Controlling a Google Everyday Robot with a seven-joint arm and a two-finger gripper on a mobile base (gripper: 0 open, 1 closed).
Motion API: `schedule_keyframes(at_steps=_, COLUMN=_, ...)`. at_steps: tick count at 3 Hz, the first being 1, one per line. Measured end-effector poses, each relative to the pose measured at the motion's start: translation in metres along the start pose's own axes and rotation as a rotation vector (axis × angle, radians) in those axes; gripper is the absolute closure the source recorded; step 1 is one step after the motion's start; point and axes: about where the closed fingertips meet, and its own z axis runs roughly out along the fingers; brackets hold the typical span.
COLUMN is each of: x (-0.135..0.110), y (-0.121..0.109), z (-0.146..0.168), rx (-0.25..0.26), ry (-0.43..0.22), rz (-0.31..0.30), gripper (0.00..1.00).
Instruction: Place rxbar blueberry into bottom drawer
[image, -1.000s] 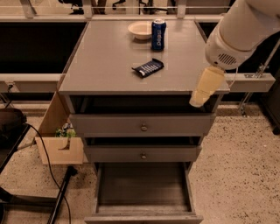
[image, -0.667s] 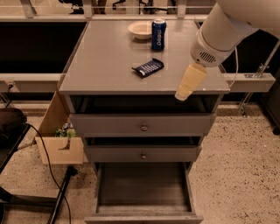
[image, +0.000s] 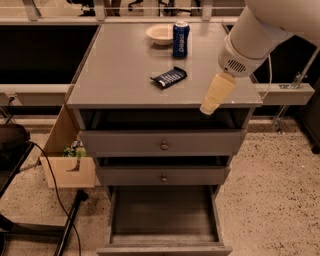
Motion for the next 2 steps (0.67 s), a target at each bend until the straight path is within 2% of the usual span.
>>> schedule_keyframes(at_steps=1, x=-0.009, y=-0.006, z=0.014, rx=0.011, ry=-0.001, rz=0.035, gripper=0.00)
schedule_keyframes(at_steps=2, x=-0.031, y=-0.014, z=0.030, rx=0.023, ry=-0.030, rz=0.065, gripper=0.00)
